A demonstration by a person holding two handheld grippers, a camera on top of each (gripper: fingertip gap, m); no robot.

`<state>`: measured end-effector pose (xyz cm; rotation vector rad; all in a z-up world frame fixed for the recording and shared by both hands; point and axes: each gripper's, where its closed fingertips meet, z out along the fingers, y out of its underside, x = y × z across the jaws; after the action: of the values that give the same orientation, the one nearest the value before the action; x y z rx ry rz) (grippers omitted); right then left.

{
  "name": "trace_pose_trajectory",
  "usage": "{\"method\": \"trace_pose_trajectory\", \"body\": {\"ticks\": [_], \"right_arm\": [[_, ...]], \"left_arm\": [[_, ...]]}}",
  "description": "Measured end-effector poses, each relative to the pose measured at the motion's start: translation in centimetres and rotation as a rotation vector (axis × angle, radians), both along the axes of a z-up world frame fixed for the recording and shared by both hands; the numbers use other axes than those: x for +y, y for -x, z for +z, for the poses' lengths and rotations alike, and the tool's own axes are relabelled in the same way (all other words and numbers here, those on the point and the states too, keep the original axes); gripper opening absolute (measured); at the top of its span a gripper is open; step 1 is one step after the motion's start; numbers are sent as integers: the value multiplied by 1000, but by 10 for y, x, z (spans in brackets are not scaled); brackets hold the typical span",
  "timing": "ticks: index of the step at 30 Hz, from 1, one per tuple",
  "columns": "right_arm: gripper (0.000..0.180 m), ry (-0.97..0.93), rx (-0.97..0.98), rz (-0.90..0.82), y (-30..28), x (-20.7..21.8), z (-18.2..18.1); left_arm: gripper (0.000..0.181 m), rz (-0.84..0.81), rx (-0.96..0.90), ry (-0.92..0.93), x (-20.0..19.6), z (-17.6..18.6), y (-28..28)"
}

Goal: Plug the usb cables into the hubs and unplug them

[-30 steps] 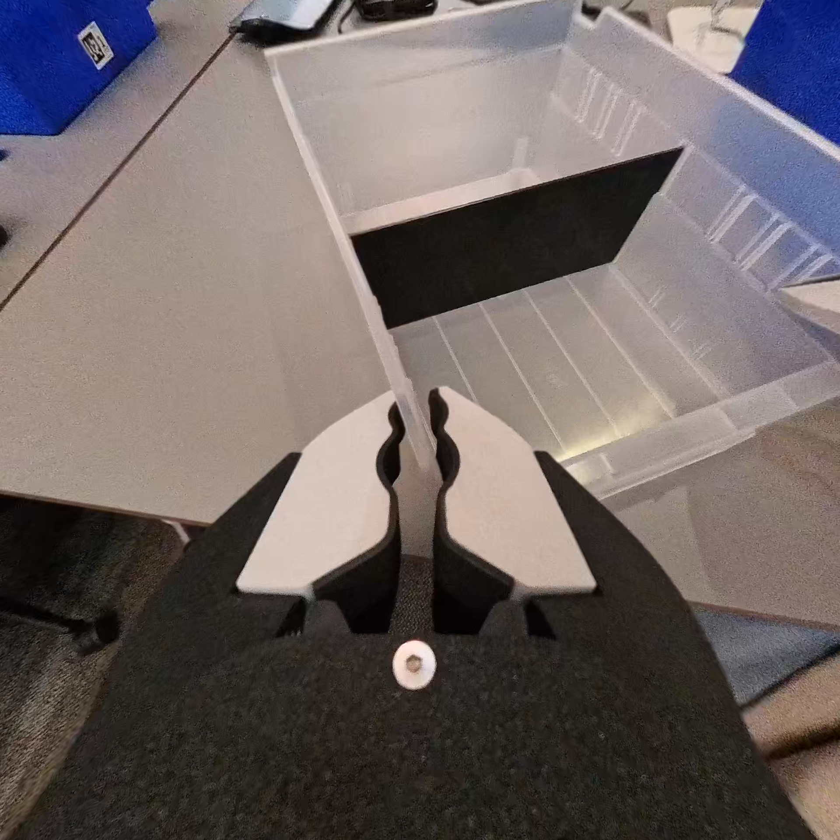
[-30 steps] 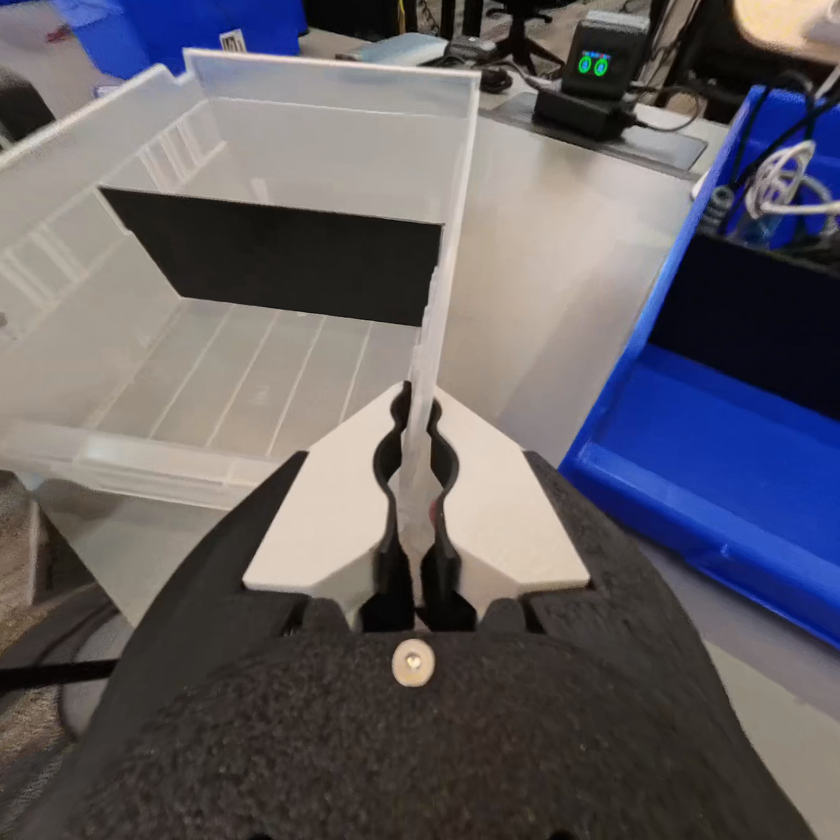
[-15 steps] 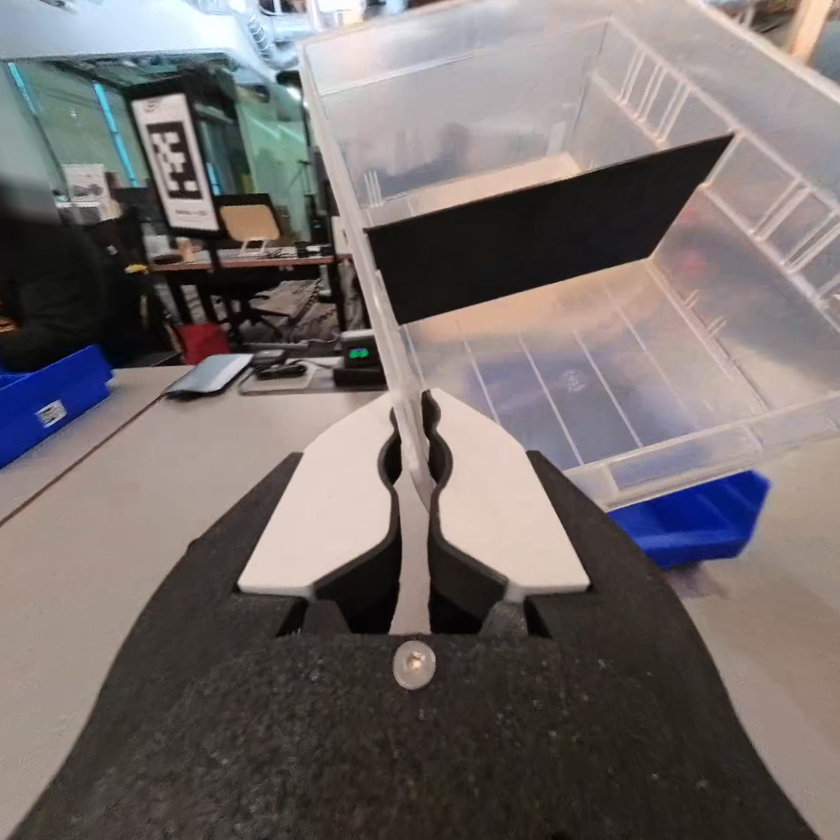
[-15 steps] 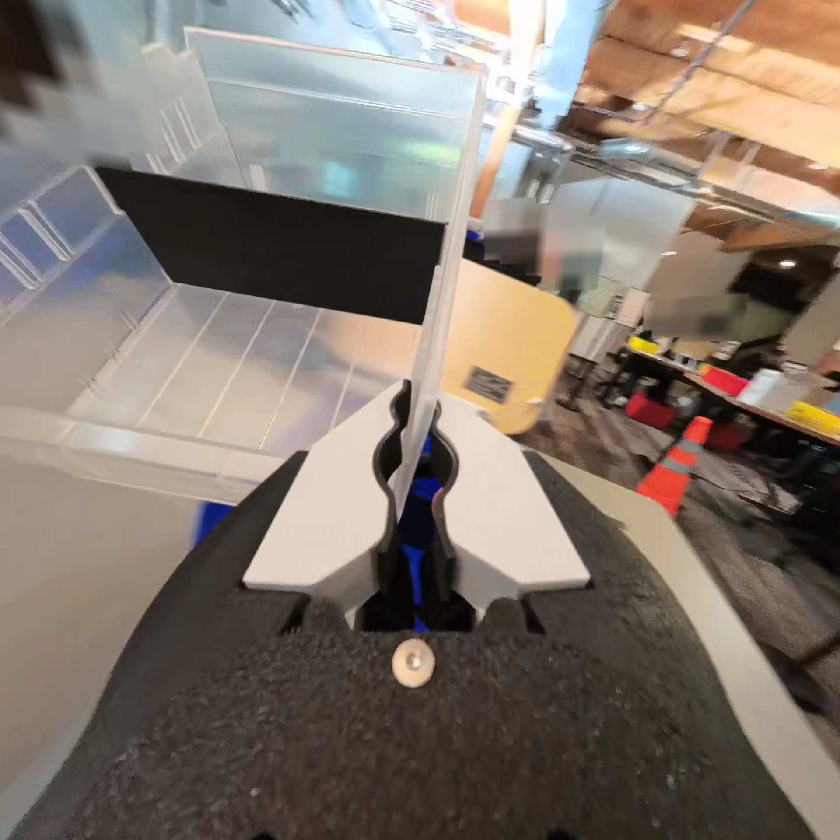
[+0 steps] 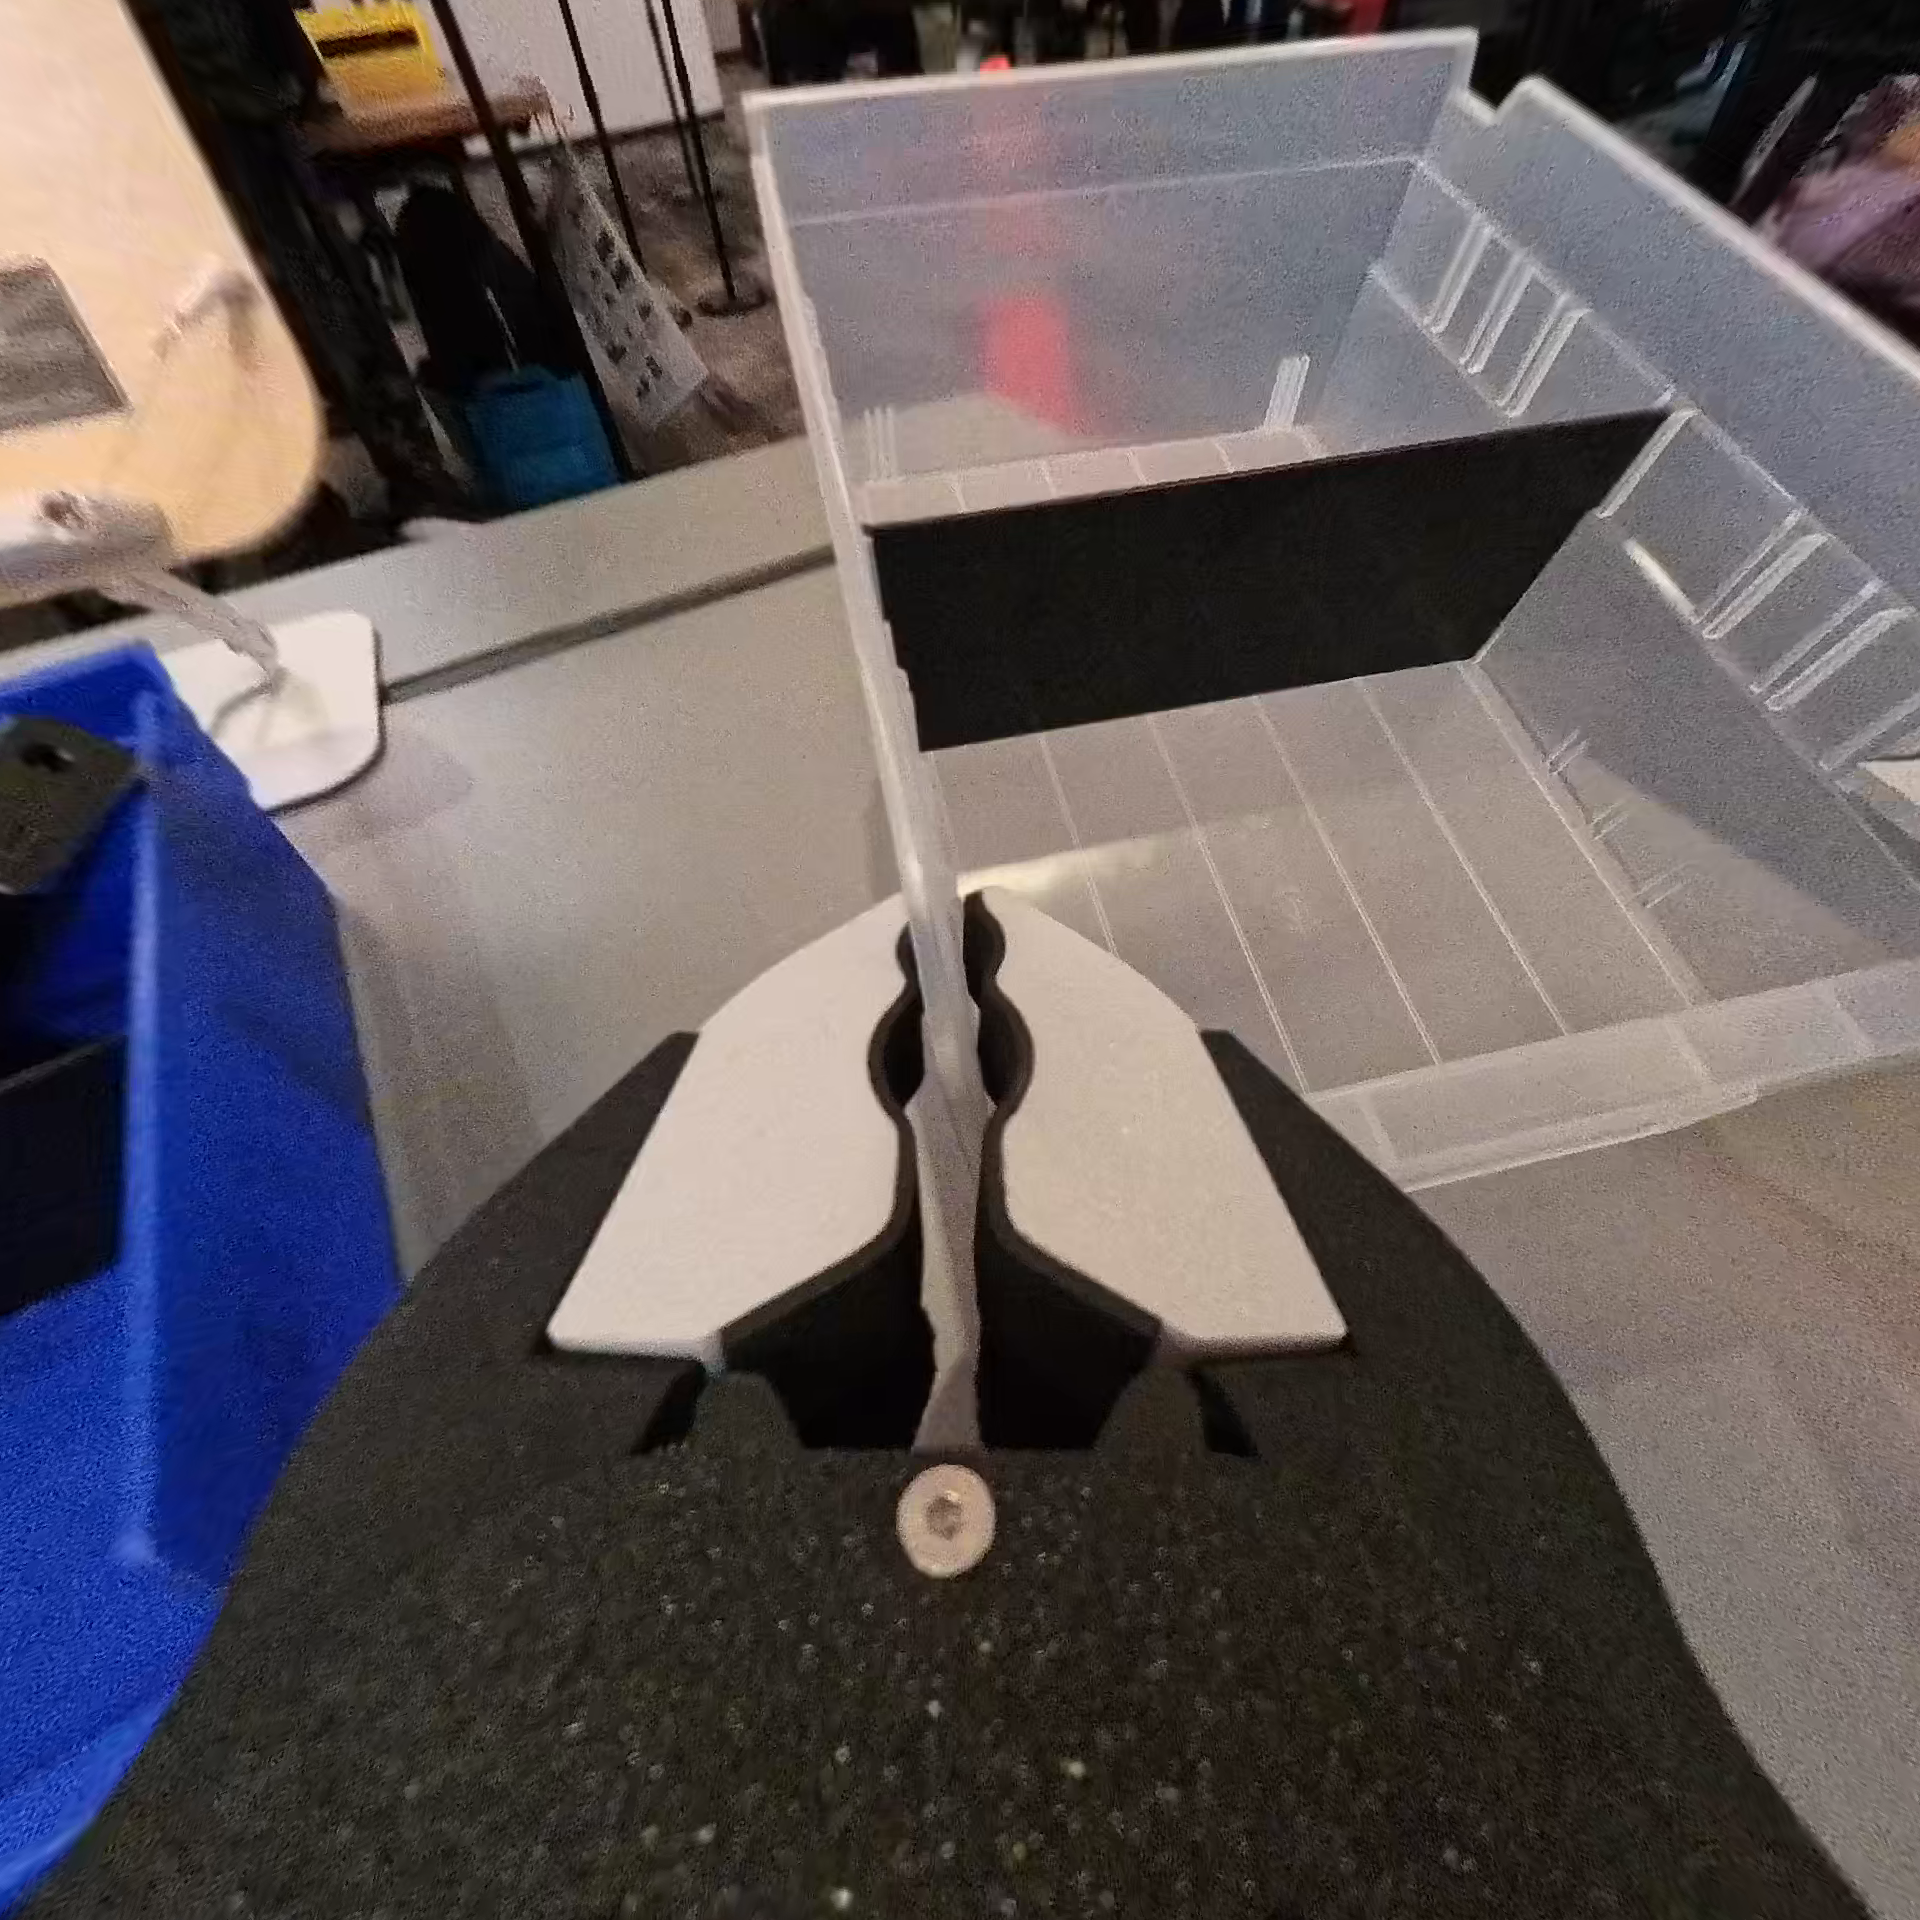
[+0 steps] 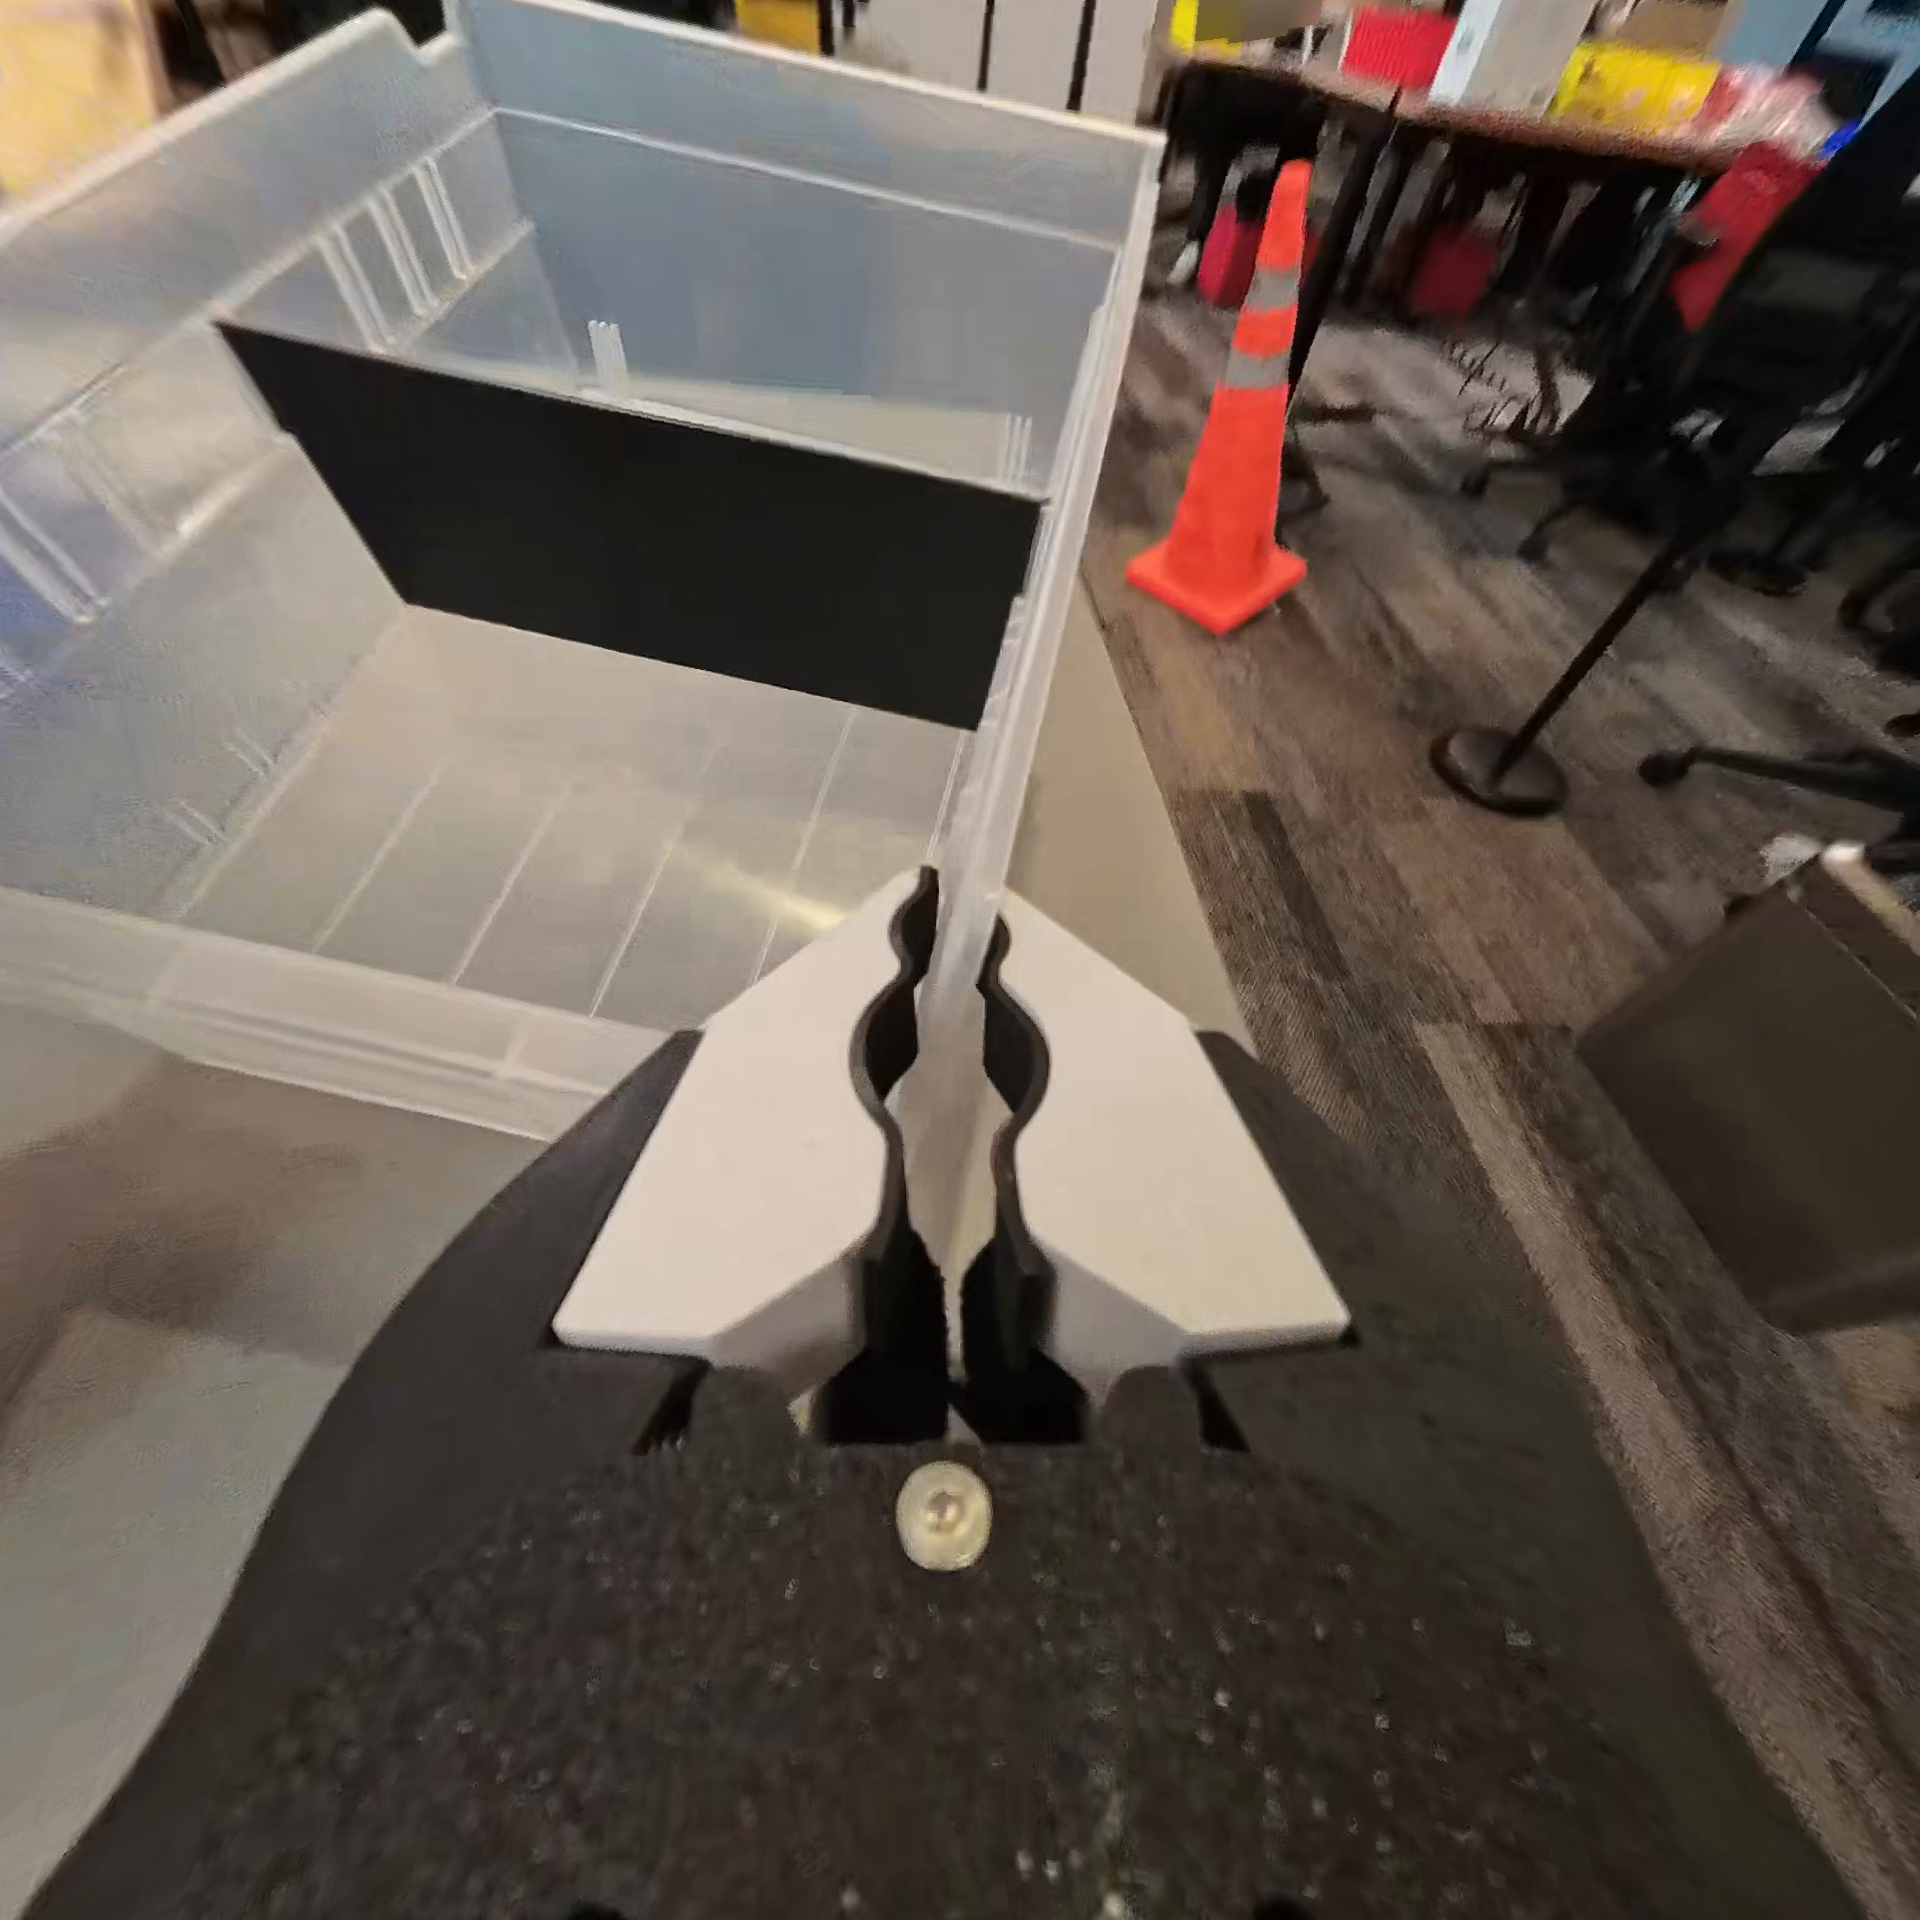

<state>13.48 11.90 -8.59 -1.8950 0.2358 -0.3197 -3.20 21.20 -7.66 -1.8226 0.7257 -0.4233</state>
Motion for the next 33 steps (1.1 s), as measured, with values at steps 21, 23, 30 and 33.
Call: {"method": "trace_pose_trajectory", "body": {"ticks": [21, 23, 30, 33], "right_arm": [[46, -180, 111, 40, 23, 34, 46], [50, -168, 56, 157, 82, 45, 64], [58, 34, 142, 501, 320, 108, 1], [64, 115, 196, 428, 330, 132, -42]], "left_arm": [[31, -156, -201, 50, -23, 44, 147], [38, -40, -191, 11, -2, 46, 219], [62, 206, -68, 96, 48, -28, 344], [54, 187, -49, 168, 58, -56, 338]]}}
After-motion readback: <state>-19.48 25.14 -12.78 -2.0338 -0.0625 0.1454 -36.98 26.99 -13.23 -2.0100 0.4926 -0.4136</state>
